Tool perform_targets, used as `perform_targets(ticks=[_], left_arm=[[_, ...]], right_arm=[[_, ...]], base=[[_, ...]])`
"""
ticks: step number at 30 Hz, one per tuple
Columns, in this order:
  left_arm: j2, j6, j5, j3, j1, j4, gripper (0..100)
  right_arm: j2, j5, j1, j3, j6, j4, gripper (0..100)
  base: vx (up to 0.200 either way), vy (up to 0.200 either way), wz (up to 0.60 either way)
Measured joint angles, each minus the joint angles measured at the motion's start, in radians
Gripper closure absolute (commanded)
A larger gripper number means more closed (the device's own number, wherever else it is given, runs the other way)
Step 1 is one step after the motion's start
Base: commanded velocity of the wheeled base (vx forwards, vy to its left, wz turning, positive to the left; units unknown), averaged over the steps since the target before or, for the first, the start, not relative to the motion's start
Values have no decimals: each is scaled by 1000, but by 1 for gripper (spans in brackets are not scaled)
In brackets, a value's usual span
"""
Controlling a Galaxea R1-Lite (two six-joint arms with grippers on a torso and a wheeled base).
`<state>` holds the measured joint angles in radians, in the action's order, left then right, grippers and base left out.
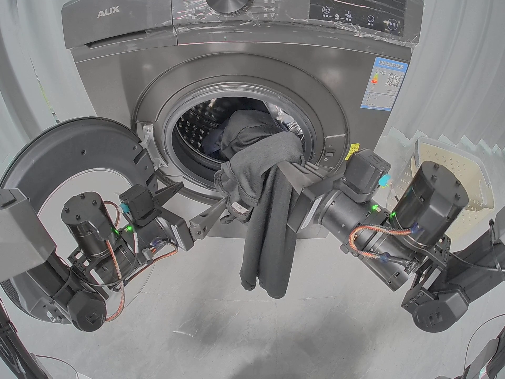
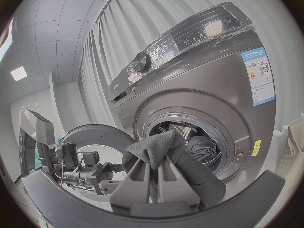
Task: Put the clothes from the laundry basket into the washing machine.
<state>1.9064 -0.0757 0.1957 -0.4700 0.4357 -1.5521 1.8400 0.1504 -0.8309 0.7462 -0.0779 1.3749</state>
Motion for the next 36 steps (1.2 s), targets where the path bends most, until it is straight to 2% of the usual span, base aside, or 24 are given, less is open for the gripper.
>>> perform_targets(ticks=[7, 18, 23, 36], left_arm=[[25, -16, -5, -48, -10, 1, 0], [81, -3, -8, -80, -20, 1, 0], [110, 15, -7, -97, -20, 2, 0], [154, 18, -19, -226, -11, 0, 0]], right_arm=[[-1, 0, -5, -1, 1, -4, 100], [-16, 0, -9, -6, 1, -5, 100], [-24, 0, -11, -9, 2, -7, 100], [-26, 0, -19, -10, 2, -10, 100]], base=[[0, 0, 0], [0, 0, 0], [0, 0, 0], [0, 0, 0]])
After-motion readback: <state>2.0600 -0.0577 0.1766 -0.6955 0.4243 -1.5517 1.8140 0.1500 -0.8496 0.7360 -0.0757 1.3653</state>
